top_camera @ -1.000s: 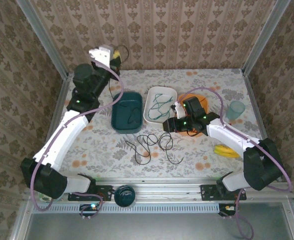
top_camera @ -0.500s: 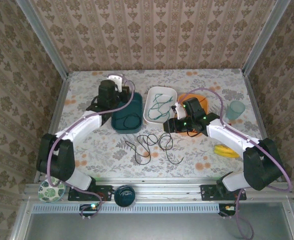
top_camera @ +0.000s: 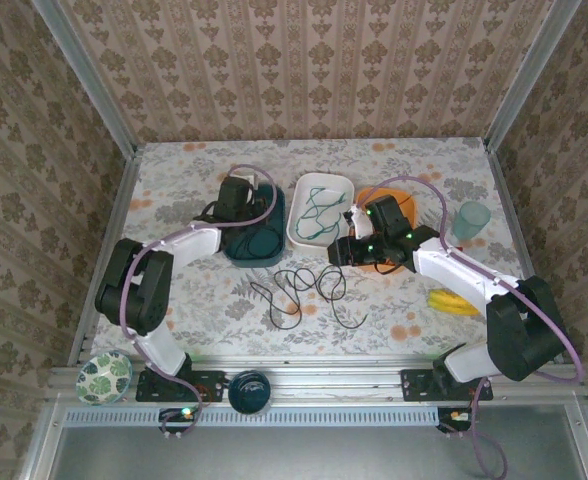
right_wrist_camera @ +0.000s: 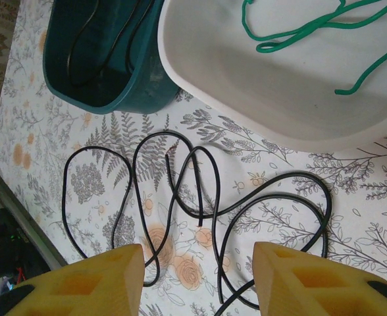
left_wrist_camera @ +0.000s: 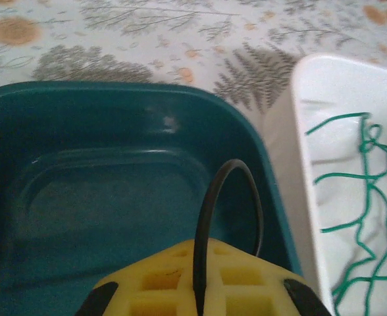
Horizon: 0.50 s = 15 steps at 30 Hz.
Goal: Untangle the cables
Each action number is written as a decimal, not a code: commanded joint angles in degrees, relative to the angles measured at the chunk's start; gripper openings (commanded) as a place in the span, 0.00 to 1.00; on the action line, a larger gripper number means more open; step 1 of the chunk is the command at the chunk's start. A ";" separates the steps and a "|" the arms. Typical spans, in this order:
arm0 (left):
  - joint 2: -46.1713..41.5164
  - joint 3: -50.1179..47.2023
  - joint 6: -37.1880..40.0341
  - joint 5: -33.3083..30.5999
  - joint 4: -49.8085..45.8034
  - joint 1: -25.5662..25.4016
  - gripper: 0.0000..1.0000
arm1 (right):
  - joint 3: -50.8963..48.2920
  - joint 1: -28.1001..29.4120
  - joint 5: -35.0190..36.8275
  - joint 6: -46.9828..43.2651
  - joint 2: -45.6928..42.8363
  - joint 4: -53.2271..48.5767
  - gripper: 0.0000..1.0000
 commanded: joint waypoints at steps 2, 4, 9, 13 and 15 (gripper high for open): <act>0.36 6.13 -0.86 -7.92 -10.44 -2.37 0.26 | -0.49 -0.11 0.84 0.23 -1.31 -1.60 0.48; -0.82 7.52 0.08 -8.08 -12.92 -3.38 0.46 | -0.31 -0.12 0.92 0.23 -1.31 -1.47 0.48; -8.75 4.89 3.93 -8.49 -15.29 -7.27 0.88 | -0.31 -0.12 1.50 -0.07 -1.34 -1.47 0.48; -16.36 -0.73 2.71 -10.14 -19.00 -10.07 0.94 | -0.55 -0.07 1.67 -0.38 -1.33 -1.26 0.48; -20.33 -4.67 1.85 -8.46 -20.61 -11.87 0.95 | -0.59 -0.12 1.81 -0.32 -1.35 -0.96 0.48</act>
